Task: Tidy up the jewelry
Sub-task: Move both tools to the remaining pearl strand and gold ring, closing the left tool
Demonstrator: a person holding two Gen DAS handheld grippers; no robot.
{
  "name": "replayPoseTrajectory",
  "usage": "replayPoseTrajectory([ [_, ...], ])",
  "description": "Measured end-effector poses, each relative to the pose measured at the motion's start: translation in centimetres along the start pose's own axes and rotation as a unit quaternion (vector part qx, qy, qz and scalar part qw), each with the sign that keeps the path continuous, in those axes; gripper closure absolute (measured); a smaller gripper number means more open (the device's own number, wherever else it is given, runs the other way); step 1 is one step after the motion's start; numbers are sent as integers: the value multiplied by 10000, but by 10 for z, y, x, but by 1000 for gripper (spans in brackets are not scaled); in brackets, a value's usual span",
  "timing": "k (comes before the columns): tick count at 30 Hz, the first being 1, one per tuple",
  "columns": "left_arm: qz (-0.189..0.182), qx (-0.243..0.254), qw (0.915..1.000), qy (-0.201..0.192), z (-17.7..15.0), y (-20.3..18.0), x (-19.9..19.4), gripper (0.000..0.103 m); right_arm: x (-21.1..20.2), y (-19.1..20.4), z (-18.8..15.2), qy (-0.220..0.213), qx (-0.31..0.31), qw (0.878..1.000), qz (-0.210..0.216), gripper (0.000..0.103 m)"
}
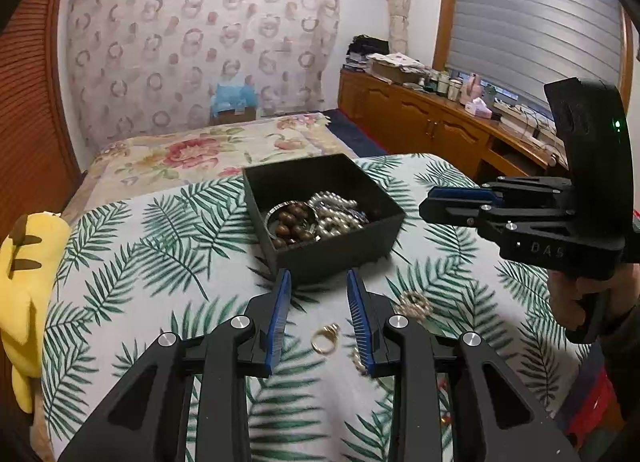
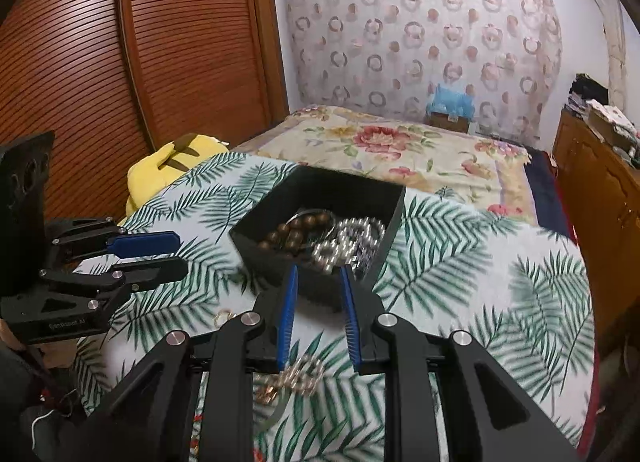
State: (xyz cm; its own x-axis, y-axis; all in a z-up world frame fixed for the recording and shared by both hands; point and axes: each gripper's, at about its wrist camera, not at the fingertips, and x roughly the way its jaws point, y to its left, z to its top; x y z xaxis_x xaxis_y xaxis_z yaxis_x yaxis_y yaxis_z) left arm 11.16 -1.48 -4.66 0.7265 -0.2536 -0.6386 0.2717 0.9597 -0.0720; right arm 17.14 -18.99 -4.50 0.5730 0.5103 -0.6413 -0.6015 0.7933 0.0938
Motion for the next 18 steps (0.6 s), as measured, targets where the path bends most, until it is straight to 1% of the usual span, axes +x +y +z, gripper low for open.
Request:
replayPoseTrajectory([
  [5, -27, 74, 9999, 70, -11, -12, -7, 75, -8, 8, -18, 73, 32, 10000, -10, 79],
  [9, -108, 70, 9997, 201, -21, -17, -7, 75, -15, 10, -34, 136, 128, 9998, -22, 79],
  [18, -327, -18, 9968, 735, -37, -21, 21, 75, -18, 15, -82, 372, 405, 9984, -87, 79],
])
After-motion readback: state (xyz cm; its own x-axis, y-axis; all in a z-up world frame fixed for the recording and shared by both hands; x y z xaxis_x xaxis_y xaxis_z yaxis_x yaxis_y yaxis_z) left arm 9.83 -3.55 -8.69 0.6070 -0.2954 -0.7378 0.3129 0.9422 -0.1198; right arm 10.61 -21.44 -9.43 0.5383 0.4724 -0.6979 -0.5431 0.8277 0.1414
